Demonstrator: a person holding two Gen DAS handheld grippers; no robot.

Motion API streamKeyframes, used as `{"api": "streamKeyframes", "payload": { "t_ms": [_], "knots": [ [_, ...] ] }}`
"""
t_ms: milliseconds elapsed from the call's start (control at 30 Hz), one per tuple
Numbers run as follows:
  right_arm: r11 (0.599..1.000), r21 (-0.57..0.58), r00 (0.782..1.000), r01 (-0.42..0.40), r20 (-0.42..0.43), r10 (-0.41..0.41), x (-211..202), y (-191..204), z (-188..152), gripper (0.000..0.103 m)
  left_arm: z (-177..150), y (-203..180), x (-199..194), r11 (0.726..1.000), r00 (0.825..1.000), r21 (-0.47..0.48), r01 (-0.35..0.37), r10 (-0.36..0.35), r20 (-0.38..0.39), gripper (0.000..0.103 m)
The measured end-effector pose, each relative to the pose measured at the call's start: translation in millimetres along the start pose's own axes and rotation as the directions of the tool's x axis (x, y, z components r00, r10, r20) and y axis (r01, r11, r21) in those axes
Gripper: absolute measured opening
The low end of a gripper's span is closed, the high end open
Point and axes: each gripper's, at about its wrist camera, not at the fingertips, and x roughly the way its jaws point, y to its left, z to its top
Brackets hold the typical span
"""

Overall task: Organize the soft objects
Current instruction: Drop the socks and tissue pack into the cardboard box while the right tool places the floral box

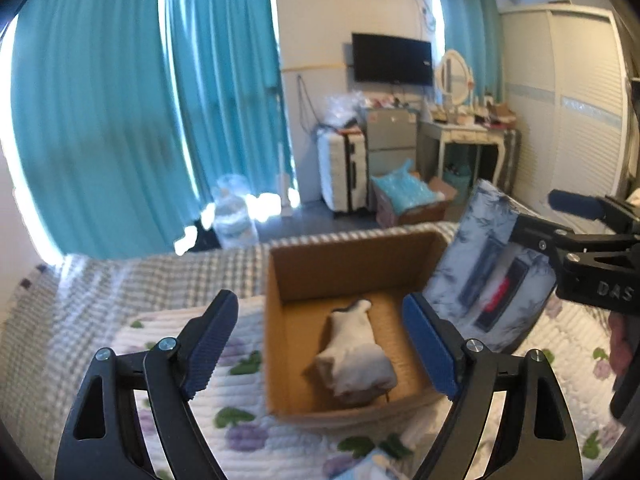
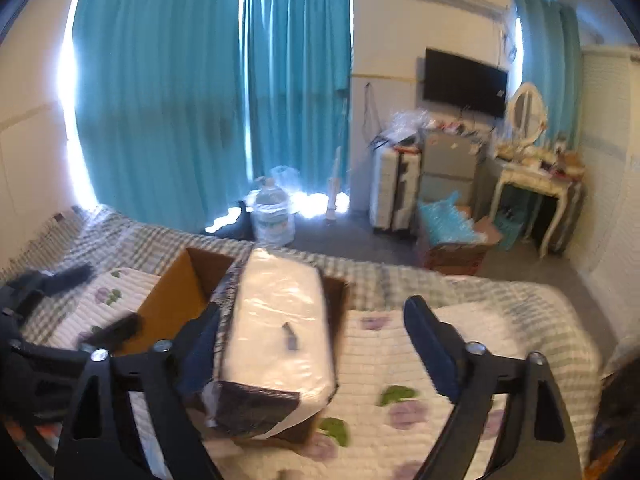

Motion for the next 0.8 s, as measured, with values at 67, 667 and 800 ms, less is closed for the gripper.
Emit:
{"api": "streamKeyframes", "payload": {
  "t_ms": [67, 667, 800],
  "knots": [
    [0.999, -0.025, 0.999, 0.042, 0.004, -0.042, -20.1, 1.3, 7.0, 0.089, 3.5, 2.4, -21.6, 1.000, 1.000, -0.003, -0.012, 0.012, 0.019, 0.085],
    [0.990, -0.123, 0.966, 0.065, -0.239, -0.094, 71.6, 47.3, -2.0, 0.089, -52.8, 34.9, -0.5, 0.997, 0.994, -0.063, -0.055, 0.049, -0.094, 0.085],
    [0.954, -0.231, 0.950, 0.191, -0.202, -0.239, 87.9, 45.2, -10.0, 0.089, -65.6, 29.1, 19.6, 0.997, 0.992, -0.063, -0.035, 0.027, -0.127, 0.085]
  ]
}}
